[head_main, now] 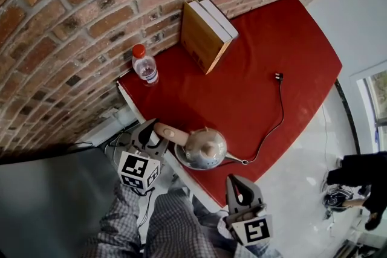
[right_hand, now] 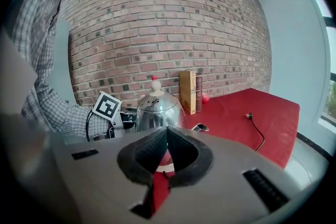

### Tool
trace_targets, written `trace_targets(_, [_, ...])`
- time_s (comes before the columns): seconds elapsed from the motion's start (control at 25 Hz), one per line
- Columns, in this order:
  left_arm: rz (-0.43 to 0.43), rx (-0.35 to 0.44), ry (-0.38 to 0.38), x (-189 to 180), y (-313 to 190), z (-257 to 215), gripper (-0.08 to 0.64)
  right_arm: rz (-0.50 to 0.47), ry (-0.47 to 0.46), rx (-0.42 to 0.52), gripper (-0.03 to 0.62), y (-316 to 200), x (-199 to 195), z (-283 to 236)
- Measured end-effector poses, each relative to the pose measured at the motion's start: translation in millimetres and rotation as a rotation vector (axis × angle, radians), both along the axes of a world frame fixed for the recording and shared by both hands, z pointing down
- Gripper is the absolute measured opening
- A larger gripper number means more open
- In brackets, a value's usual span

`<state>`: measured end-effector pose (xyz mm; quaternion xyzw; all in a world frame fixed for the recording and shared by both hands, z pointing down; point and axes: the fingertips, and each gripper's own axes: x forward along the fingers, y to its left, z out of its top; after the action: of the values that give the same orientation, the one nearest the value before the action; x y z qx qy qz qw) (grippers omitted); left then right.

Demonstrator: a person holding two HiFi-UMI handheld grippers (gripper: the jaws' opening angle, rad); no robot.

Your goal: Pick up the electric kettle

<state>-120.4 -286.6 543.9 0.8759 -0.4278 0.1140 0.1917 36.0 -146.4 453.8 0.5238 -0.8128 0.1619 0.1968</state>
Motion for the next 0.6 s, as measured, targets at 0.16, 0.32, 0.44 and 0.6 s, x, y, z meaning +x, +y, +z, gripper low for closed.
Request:
trace_targets(0.16, [-0.005, 0.008, -0.007, 4, -4, -1, 0.147, 0.019, -0.009, -0.010, 0.006, -1, 5, 10])
trace_targets(0.32, [-0.020, 0.002, 0.018, 5, -5, -2, 0.138, 0.070, -0.020, -0.002, 0.008, 0, 14, 25])
trace_targets(0.44, [-0.020, -0.001, 0.019, 5, -5, -2, 0.137, 0.089, -0.052, 0.000, 0.012, 1, 17, 40])
trace_targets(0.6, [-0.017, -0.007, 0.009, 4, -6, -1, 0.137, 0.209, -0.262, -0.017, 0.147, -9, 19, 53])
